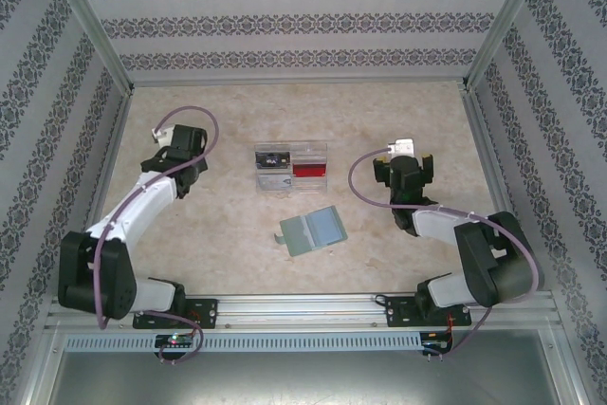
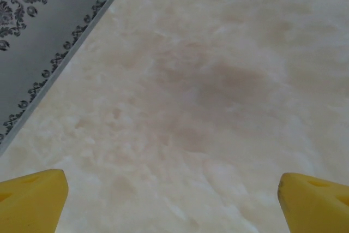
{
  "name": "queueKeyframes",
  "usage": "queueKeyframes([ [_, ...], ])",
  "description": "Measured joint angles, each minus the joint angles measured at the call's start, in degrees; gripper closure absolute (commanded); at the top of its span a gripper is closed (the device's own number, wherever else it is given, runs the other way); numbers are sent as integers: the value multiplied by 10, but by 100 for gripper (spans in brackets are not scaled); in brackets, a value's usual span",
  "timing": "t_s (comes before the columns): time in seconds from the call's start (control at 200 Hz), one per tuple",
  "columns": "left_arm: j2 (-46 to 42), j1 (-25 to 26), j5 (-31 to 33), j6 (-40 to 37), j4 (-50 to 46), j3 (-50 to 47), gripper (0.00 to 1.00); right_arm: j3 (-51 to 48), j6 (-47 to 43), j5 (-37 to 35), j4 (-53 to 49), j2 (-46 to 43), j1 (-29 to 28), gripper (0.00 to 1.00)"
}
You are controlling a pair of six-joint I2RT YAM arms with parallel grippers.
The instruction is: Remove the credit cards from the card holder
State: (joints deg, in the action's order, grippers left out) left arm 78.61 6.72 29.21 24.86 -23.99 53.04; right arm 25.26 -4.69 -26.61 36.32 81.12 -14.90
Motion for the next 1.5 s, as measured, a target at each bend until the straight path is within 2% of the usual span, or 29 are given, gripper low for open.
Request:
queueKeyframes([
  [0.165, 52, -53, -27, -49, 83, -33, 1, -28, 5, 51, 70, 7, 56, 2],
  [0.355, 64, -64, -53, -110, 224, -97, 1, -42, 33, 129, 146, 46, 114, 2],
  [0.56, 66, -65, -117, -151, 375, -163, 1, -45, 40, 173, 150, 52, 117, 2],
  [0.66, 70, -64, -129, -161, 456, -201, 1, -45, 42, 175, 150, 52, 116, 2],
  [0.784, 71, -64, -137, -173, 515, -245, 0, -45, 44, 164, 154, 52, 110, 2],
  [0.944, 96, -61, -190, -204, 641, -290, 1, -45, 46, 161, 156, 52, 109, 2],
  [1.199, 109, -60, -218, -219, 691, -304, 1, -45, 46, 159, 156, 52, 109, 2],
  [1.499, 109, -60, -231, -227, 698, -304, 1, -45, 49, 158, 156, 52, 111, 2],
])
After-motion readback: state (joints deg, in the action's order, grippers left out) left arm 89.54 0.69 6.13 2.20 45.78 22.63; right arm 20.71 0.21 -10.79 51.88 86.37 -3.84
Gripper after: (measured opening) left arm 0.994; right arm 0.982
